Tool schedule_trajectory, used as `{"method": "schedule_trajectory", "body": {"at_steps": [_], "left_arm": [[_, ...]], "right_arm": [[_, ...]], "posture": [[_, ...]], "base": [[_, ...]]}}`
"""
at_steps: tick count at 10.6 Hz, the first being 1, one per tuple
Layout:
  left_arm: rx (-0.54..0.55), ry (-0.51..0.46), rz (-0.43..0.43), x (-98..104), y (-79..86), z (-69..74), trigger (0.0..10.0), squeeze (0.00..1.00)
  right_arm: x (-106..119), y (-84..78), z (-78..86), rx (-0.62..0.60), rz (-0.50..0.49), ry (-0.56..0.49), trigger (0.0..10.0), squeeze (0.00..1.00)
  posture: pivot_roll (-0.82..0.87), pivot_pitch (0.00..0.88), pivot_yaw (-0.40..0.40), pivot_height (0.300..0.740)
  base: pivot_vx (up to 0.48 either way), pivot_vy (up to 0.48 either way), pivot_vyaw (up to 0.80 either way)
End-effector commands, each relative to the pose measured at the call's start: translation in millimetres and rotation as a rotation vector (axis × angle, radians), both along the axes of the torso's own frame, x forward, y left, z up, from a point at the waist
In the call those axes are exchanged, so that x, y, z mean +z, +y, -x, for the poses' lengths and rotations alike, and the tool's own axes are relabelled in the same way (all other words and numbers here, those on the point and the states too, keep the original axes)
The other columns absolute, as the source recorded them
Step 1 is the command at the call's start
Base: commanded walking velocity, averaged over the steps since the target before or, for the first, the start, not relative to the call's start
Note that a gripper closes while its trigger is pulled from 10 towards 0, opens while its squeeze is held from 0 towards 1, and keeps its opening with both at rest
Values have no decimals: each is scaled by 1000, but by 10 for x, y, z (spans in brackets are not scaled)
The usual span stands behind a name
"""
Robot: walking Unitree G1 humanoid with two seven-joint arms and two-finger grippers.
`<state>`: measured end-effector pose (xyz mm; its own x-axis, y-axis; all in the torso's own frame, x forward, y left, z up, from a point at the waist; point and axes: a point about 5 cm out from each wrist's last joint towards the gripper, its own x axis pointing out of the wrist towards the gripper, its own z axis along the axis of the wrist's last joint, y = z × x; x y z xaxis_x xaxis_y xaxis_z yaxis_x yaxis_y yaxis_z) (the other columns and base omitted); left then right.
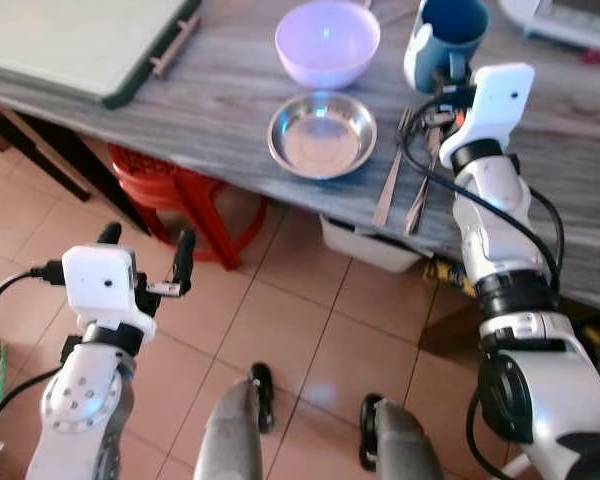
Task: Setting the table
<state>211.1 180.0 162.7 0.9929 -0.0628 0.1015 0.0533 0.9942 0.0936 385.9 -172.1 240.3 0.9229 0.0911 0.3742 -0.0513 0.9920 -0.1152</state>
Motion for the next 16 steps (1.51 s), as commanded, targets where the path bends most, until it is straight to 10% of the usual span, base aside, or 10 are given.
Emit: {"method": "schedule_trajectory", "body": {"at_steps": [1,5,7,12,13,14,16], "left_arm": [[7,5,-11,26,36,44,10000,0],[3,18,-24,54,60,56,10000,0],[-2,21,-24,57,49,45,10000,0],[4,16,-3,20,-5,-13,10000,0],[7,10,4,12,-22,-32,10000,0],[13,3,12,-9,-46,-73,10000,0],[16,-15,31,-20,-88,-145,10000,0]], "right_arm": [[76,26,-14,7,-5,-32,10000,0],[80,32,-97,11,-6,-19,10000,0],[54,22,-139,7,-8,11,10000,1000],[120,-49,-163,-13,11,-5,10000,1000],[168,-71,-157,-21,19,-20,10000,631],[187,-108,-142,-33,18,-35,10000,0],[174,-128,-93,-43,23,-61,10000,0]], "posture": [[200,373,107,740],[215,378,117,740],[212,374,112,740],[183,339,76,740],[177,330,70,740],[160,303,52,740],[140,268,35,740]], "base": [[0,0,0],[0,0,0],[0,0,0],[0,0,0],[0,0,0],[0,0,0],[0,0,0]]}}
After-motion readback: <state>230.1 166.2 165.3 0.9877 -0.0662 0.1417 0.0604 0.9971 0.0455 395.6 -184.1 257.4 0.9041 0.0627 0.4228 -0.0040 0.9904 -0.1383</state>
